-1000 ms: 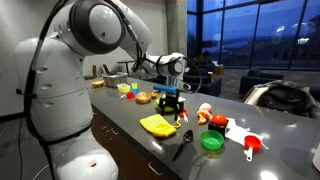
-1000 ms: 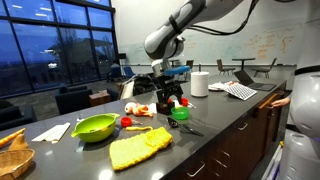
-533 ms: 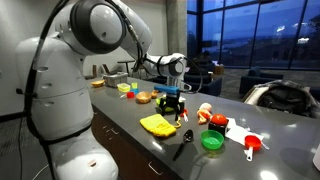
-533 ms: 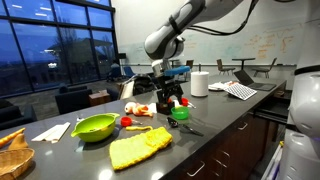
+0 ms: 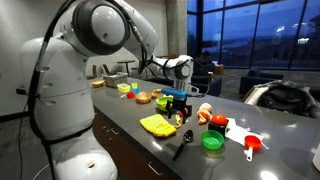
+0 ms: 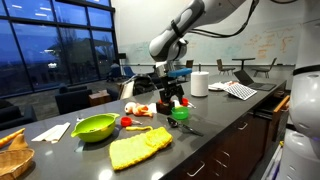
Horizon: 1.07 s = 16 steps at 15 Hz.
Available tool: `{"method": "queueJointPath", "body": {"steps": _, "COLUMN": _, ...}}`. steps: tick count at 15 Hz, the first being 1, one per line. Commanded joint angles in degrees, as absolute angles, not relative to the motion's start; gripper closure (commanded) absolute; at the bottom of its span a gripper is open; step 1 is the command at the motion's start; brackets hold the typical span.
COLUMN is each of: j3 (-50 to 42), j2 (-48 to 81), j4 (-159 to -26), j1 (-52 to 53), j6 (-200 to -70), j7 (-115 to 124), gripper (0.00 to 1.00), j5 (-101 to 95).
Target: Use the spoon to stir the contents in the green bowl
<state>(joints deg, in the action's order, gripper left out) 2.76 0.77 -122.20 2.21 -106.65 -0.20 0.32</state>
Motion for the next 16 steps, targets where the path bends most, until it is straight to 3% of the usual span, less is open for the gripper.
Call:
{"method": "queueJointPath", "body": {"steps": 1, "j3": 1.3, "j2": 1.7, "j4": -123.2, "j1": 0.9, "j6": -108.3, "j7": -4.0, "gripper": 0.00, "j5": 0.8}}
{"method": "queueJointPath", "body": {"steps": 16, "j3": -0.9, "j2": 4.3, "j4": -126.1, "j1": -1.5, "j6": -108.5, "j7": -8.5, "gripper": 0.00, "j5": 1.3}}
